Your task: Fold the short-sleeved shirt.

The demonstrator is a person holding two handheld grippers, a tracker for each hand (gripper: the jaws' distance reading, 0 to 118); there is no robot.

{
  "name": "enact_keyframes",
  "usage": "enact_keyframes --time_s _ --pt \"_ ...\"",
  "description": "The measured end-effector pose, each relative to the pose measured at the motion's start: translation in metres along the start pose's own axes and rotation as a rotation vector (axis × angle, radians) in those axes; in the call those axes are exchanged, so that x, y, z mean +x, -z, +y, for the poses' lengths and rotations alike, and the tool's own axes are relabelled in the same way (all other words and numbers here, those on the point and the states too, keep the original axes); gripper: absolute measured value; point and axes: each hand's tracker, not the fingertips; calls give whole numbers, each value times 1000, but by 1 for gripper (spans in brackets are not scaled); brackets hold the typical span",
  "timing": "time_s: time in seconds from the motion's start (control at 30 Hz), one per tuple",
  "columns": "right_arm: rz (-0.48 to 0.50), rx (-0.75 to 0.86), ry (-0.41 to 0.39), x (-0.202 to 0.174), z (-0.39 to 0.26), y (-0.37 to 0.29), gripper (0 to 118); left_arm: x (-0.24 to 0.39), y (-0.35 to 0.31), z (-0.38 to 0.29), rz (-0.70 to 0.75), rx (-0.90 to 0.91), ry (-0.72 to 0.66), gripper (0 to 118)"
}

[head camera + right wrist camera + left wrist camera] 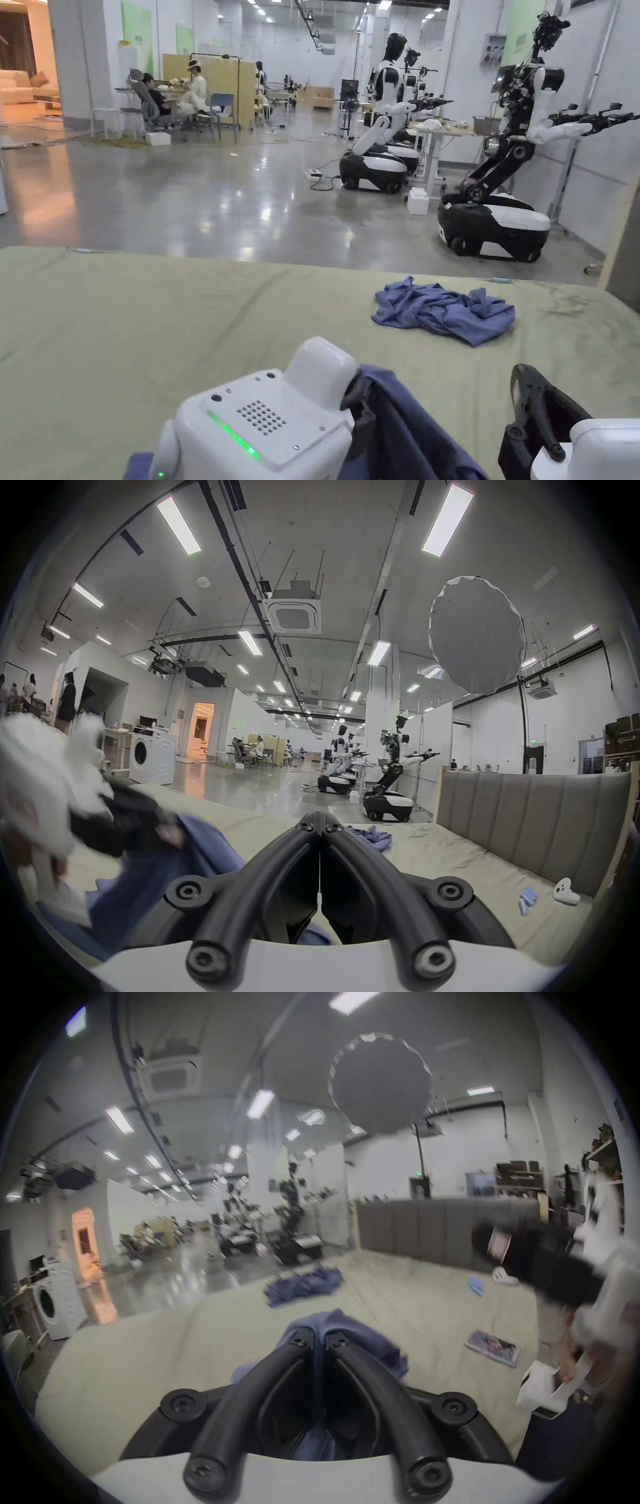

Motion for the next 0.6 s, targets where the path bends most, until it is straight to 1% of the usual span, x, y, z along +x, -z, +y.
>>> enact_keyframes --time_s 0.07,0.1,0.13,0.17,0.2,0.23,0.27,0.33,0.4,0.43,0.53,0.57,0.6 --pt "-17 -22 3 6 -6 2 3 14 44 -22 -43 -133 -4 4" --pt "-23 -35 11 8 -10 3 3 23 67 -34 -70 -233 -7 5" --pt "-29 -57 23 10 -15 4 3 28 89 -48 -76 -331 -12 18" --pt "-30 -76 35 11 -19 5 3 32 107 -62 -81 -415 -15 47" --pt "-28 -96 44 14 -24 8 3 35 126 -75 -83 -537 -23 86" --pt "-25 -110 46 14 -28 8 3 39 139 -86 -73 -657 -41 116" --pt "-22 -126 44 13 -33 9 3 39 144 -98 -54 -718 -73 118" --pt "-13 -146 37 18 -43 14 3 21 122 -96 -88 -571 -218 118" --pt "-5 -158 37 18 -47 17 3 1 101 -81 -75 -544 -324 118" --pt "-2 -162 40 19 -47 19 3 -9 84 -75 -54 -488 -359 118" --pt "5 -141 52 22 -47 16 3 -35 15 -48 94 -252 -404 118" --pt "6 -133 50 22 -46 14 3 -40 -8 -42 167 -190 -406 118" --pt "8 -126 50 24 -46 14 3 -45 -36 -38 270 -116 -400 118"
